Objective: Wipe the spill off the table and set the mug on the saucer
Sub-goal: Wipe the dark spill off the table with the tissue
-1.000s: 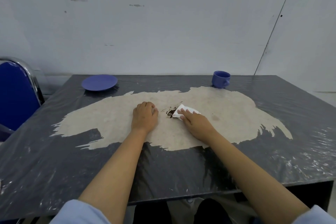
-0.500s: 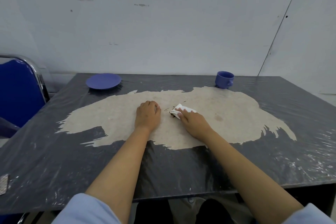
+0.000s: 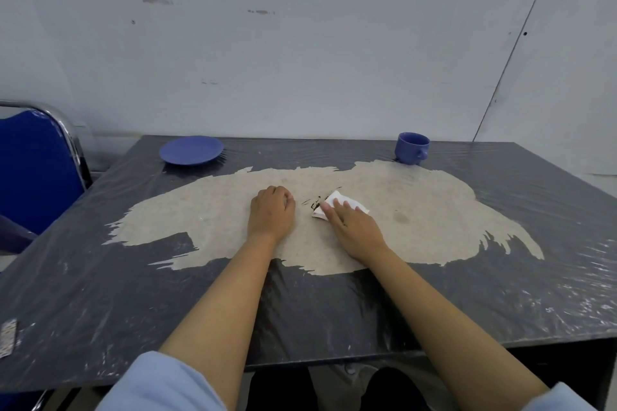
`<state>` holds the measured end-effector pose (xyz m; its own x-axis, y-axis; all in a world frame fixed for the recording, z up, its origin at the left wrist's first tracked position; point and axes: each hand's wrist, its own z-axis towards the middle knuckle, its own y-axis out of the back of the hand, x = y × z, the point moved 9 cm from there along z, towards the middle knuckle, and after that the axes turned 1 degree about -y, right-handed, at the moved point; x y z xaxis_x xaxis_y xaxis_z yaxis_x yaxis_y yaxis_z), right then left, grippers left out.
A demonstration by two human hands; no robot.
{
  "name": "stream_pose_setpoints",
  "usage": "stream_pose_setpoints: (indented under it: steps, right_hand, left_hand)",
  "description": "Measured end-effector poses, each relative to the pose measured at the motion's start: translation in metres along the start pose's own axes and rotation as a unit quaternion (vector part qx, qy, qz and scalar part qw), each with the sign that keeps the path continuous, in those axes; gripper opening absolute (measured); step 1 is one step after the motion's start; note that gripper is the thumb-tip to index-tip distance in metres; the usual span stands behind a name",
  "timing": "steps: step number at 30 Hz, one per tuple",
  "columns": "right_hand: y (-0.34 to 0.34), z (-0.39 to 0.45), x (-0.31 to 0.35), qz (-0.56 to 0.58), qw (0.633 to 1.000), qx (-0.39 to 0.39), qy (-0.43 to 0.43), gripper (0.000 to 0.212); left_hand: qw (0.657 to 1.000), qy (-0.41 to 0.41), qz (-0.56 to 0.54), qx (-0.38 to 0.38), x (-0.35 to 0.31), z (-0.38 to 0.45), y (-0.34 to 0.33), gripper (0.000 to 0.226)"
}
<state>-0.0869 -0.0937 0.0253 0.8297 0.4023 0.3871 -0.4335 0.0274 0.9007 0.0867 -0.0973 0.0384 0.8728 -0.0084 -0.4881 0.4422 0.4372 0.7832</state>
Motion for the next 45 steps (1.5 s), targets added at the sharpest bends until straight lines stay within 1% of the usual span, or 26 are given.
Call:
stream_pose_setpoints:
  steps: [2,5,9,14,17,18,20,21,23,27,30,35,40,43,45]
  right_hand:
    - [0.001,0.0,-0.001,0.009,1.0,-0.009,-0.014,0.047]
    - [-0.004,-0.001,0.001,-0.008,1.0,0.013,-0.012,0.044]
    - [0.002,-0.006,-0.004,-0.008,1.0,-0.018,0.001,0.037]
    - [0.013,-0.005,-0.017,-0.01,1.0,-0.028,-0.002,0.036]
    - [0.016,-0.002,-0.013,0.025,0.999,-0.046,0.001,0.036]
    - [0.016,0.0,-0.012,0.058,0.997,-0.05,-0.007,0.038]
    - [0.012,0.003,-0.013,0.094,0.994,-0.036,-0.04,0.048]
    - [0.009,0.005,-0.013,0.092,0.994,-0.023,-0.053,0.052]
    - [0.003,0.006,-0.009,0.085,0.995,-0.01,-0.058,0.053]
    - [-0.001,-0.001,-0.002,0.073,0.997,-0.009,-0.037,0.053]
    - [0.004,-0.006,-0.008,0.079,0.996,-0.013,-0.024,0.046]
    - [0.016,-0.003,-0.02,0.05,0.998,-0.038,-0.018,0.033]
    - [0.012,0.003,0.0,0.071,0.995,-0.064,0.001,0.021]
    - [0.004,0.002,0.012,0.081,0.995,-0.062,0.014,0.018]
    - [0.001,-0.003,0.013,0.075,0.995,-0.056,0.023,0.021]
  left_hand:
    - [1.0,-0.001,0.0,-0.003,0.0,0.0,0.0,0.029]
    - [1.0,-0.002,-0.001,-0.005,0.0,0.0,0.0,0.029]
    - [1.0,-0.001,-0.003,-0.003,0.001,0.0,0.0,0.03]
    - [1.0,-0.003,-0.004,-0.002,0.0,0.0,0.0,0.03]
    - [1.0,-0.005,-0.003,-0.002,0.0,0.0,0.001,0.03]
    - [1.0,-0.005,-0.004,-0.001,0.0,0.0,0.001,0.03]
    - [1.0,-0.006,-0.002,-0.002,0.0,0.0,0.001,0.03]
    - [1.0,-0.006,-0.001,-0.002,0.0,0.001,0.001,0.03]
    - [1.0,-0.005,-0.002,-0.003,0.0,0.001,0.001,0.029]
    - [1.0,-0.007,0.001,-0.005,0.0,0.0,0.001,0.03]
    - [1.0,-0.004,0.0,-0.004,0.001,0.0,0.0,0.03]
    - [1.0,-0.005,-0.004,-0.005,0.001,0.0,-0.001,0.03]
    - [1.0,-0.004,0.0,-0.006,0.002,0.001,0.0,0.029]
    - [1.0,-0.005,-0.001,-0.007,0.002,0.001,0.0,0.03]
    - [1.0,-0.005,-0.001,-0.009,0.002,0.0,0.0,0.03]
